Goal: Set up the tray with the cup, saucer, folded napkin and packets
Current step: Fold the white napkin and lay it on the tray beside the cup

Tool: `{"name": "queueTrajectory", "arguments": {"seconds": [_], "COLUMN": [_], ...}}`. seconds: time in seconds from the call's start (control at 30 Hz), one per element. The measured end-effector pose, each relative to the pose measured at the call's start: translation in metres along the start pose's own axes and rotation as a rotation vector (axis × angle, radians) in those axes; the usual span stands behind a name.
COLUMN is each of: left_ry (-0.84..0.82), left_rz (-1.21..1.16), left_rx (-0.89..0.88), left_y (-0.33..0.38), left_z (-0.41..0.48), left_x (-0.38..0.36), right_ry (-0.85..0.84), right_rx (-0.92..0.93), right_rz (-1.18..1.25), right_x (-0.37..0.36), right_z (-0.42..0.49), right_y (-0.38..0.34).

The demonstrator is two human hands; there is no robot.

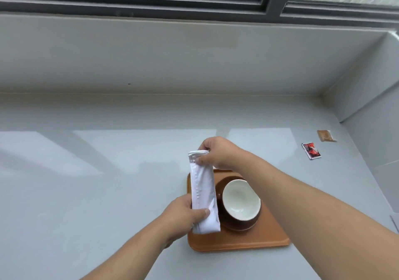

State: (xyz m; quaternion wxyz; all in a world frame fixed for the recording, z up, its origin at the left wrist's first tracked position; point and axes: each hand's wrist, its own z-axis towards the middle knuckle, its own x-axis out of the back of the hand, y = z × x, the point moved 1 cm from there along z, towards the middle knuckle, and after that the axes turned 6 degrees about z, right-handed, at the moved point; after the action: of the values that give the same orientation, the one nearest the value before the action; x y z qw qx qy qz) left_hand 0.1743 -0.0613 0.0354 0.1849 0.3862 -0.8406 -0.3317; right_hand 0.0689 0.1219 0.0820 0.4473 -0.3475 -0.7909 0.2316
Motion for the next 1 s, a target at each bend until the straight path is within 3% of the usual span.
{"name": "queueTrajectory", "arguments": {"seconds": [0.1, 0.23, 0.3, 0.6, 0.73, 0.8, 0.9, 1.0], "left_ry": [0.129, 0.291, 0.355, 0.486, 0.525, 0.508, 0.483, 0.437], "left_rz": [0.11, 0.605, 0.726, 0.814, 0.827, 0.793, 0.743, 0.737], "left_rx": [0.078, 0.15, 0.191, 0.305, 0.313, 0.305, 0.285, 0.274], "left_y": [-0.022, -0.037, -0.043, -0.057, -0.059, -0.059, -0.061, -0.067], "left_z": [0.001, 0.005, 0.005, 0.003, -0.001, -0.004, -0.009, -0.011], "left_x": [-0.012, -0.014, -0.015, -0.037, -0.039, -0.037, -0.035, -0.033], "right_ry": [-0.057, -0.056, -0.067, -0.054, 0.089, 0.126, -0.064, -0.369], "right_rx": [0.035, 0.074, 0.083, 0.285, 0.389, 0.495, 0.623, 0.543], "right_rz": [-0.182, -0.339, -0.407, -0.58, -0.771, -0.755, -0.733, -0.83], "right_x": [-0.016, -0.034, -0.041, -0.063, -0.058, -0.055, -0.068, -0.094], "right_z": [0.009, 0.021, 0.024, 0.03, 0.017, -0.002, -0.04, -0.071], "right_y": [0.011, 0.027, 0.034, 0.049, 0.041, 0.029, 0.014, 0.017]}}
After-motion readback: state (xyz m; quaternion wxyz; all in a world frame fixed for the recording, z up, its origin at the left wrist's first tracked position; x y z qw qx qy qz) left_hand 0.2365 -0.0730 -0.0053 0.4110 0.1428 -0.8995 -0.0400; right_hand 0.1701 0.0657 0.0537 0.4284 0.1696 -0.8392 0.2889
